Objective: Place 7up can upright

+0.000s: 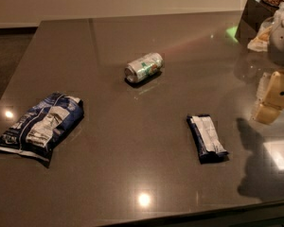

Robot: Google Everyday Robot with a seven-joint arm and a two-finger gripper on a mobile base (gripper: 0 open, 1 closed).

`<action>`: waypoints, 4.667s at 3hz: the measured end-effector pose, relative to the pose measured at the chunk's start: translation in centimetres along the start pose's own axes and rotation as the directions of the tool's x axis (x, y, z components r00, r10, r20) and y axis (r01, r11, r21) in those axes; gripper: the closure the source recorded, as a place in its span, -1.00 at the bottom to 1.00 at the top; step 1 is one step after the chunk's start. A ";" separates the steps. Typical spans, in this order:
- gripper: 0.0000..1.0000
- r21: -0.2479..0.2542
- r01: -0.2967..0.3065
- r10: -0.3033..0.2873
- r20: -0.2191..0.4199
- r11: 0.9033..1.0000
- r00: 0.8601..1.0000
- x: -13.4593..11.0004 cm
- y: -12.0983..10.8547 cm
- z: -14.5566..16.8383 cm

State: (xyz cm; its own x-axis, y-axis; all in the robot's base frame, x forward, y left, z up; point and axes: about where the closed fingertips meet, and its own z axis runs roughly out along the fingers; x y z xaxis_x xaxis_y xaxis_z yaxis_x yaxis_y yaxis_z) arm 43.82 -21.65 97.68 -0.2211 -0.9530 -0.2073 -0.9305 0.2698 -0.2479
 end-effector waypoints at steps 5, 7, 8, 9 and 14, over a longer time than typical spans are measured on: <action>-1.00 -0.081 0.201 -0.184 0.179 0.976 0.967 -10.1 -7.5 6.1; -1.00 -0.072 0.390 -0.369 0.204 0.918 0.907 -15.0 -12.3 10.1; -1.00 -0.076 0.481 -0.461 0.191 0.873 0.867 -16.9 -14.0 12.2; -1.00 -0.091 0.571 -0.550 0.181 0.816 0.815 -18.7 -14.9 14.2; -0.68 -0.186 0.852 -0.851 0.111 0.489 0.513 -22.3 -14.5 20.7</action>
Offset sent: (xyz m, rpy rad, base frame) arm 0.0286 0.0315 -0.0050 -0.0010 0.0727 0.0857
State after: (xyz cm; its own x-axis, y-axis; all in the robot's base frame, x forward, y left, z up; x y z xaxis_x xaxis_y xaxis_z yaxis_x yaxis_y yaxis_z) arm 68.33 -1.42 86.31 0.7108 -0.7034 -0.0002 -0.6982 -0.7056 -0.1215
